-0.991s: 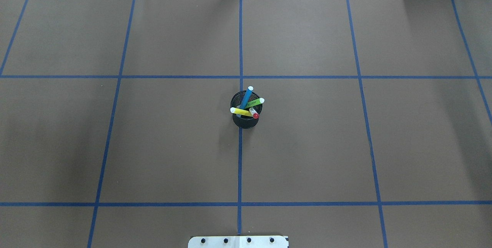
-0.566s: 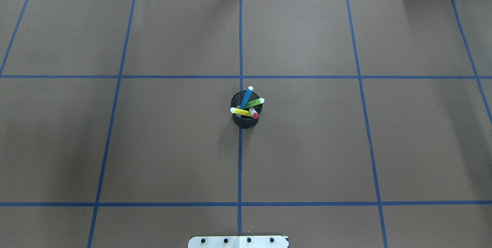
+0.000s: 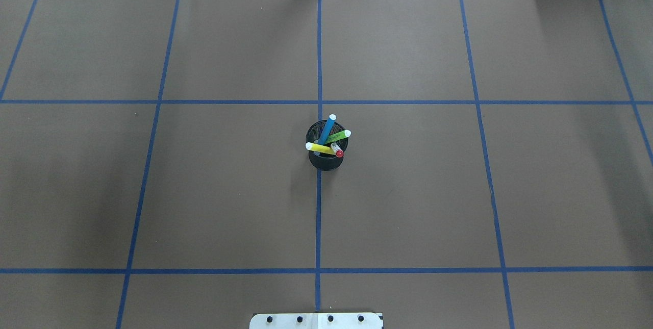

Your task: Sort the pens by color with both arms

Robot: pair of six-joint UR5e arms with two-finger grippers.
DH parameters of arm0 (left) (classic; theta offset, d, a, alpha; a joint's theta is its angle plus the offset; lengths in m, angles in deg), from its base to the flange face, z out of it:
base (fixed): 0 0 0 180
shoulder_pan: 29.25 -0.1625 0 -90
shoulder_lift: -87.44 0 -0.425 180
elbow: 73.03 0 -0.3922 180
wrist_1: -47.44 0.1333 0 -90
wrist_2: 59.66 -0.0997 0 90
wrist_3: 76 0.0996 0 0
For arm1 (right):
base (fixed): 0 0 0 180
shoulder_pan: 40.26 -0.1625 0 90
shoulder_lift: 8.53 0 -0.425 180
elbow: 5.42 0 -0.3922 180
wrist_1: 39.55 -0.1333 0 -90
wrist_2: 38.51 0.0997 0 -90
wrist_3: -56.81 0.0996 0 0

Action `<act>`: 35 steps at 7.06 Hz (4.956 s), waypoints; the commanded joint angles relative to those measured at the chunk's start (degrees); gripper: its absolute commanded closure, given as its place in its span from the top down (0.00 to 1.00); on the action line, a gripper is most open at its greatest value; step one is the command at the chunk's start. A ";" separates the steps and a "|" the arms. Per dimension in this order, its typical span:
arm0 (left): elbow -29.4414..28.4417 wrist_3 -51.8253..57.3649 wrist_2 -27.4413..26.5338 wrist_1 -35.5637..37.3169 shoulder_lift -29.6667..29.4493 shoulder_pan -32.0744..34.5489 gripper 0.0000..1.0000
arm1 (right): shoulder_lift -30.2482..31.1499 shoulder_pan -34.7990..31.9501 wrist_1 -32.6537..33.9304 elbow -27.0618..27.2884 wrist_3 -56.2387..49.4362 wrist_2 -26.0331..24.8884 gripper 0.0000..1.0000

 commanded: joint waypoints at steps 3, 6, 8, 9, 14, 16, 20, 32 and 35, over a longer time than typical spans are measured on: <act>1.35 -0.45 0.13 -0.18 0.13 -0.26 1.00 | 0.10 0.00 0.12 2.67 0.40 -0.08 1.00; 1.53 -0.36 0.58 -0.70 0.22 -0.26 1.00 | -5.95 1.13 0.91 6.09 0.31 0.01 1.00; 2.84 -0.45 2.14 -0.35 -0.48 -0.35 1.00 | -6.31 2.63 0.30 4.27 0.49 4.54 1.00; 3.02 -0.45 2.77 -0.18 -1.70 -0.35 1.00 | -6.58 2.64 0.82 5.13 0.84 10.15 1.00; 2.77 -0.45 5.58 2.90 -5.76 -5.01 1.00 | -29.02 17.47 14.56 3.04 18.24 12.14 1.00; 2.93 -0.54 5.67 2.99 -5.85 -5.18 1.00 | -42.73 21.51 21.47 -3.08 21.21 11.96 1.00; 2.15 -0.80 5.67 2.72 -5.76 -5.18 1.00 | -62.09 34.60 21.39 -19.95 31.49 7.66 0.99; 1.18 -0.45 9.54 2.46 -5.05 -5.10 1.00 | -59.77 47.02 2.26 -26.59 41.27 2.21 0.70; 1.18 -0.63 9.54 2.37 -5.05 -5.10 1.00 | -60.02 47.46 1.71 -26.85 42.15 2.21 0.63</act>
